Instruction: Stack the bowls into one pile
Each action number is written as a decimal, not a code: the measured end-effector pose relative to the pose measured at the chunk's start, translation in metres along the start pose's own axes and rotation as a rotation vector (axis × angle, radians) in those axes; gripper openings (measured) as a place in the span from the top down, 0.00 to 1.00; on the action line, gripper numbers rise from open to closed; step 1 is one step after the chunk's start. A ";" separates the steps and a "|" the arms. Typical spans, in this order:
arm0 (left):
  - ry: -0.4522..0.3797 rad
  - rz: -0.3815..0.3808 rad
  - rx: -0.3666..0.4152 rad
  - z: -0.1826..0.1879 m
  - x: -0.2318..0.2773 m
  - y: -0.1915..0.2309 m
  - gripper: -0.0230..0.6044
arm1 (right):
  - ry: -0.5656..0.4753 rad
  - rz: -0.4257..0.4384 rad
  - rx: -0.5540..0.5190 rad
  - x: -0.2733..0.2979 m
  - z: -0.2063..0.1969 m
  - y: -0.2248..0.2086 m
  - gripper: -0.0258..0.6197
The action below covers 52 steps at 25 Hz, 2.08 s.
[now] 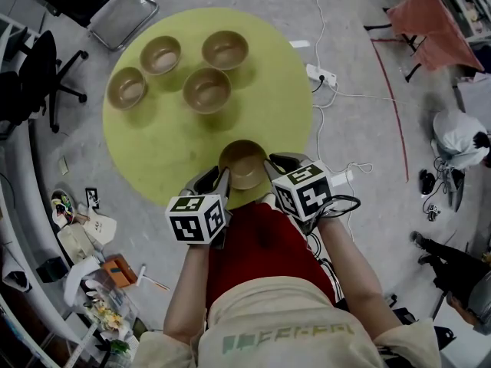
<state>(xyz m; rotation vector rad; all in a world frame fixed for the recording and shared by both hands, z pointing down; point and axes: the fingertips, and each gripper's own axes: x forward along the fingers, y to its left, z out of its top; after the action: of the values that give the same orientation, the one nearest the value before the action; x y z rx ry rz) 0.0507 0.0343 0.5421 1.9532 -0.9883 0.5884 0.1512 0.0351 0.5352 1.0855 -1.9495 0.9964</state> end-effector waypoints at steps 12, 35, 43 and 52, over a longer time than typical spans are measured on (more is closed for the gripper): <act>0.007 -0.010 -0.004 0.002 0.003 0.000 0.85 | 0.046 -0.045 -0.035 0.001 0.000 0.000 0.90; -0.008 -0.050 -0.047 0.004 0.002 0.001 0.87 | 0.089 -0.049 0.079 0.016 0.000 -0.002 0.90; -0.013 -0.043 -0.069 0.007 -0.004 0.007 0.88 | 0.073 -0.016 0.110 0.014 0.006 0.006 0.90; -0.077 -0.003 -0.085 0.027 -0.019 0.022 0.89 | 0.025 0.009 0.054 0.016 0.035 0.022 0.90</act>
<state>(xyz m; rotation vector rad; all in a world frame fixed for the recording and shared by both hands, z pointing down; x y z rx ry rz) 0.0221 0.0124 0.5250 1.9141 -1.0415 0.4650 0.1186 0.0073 0.5257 1.0895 -1.9198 1.0677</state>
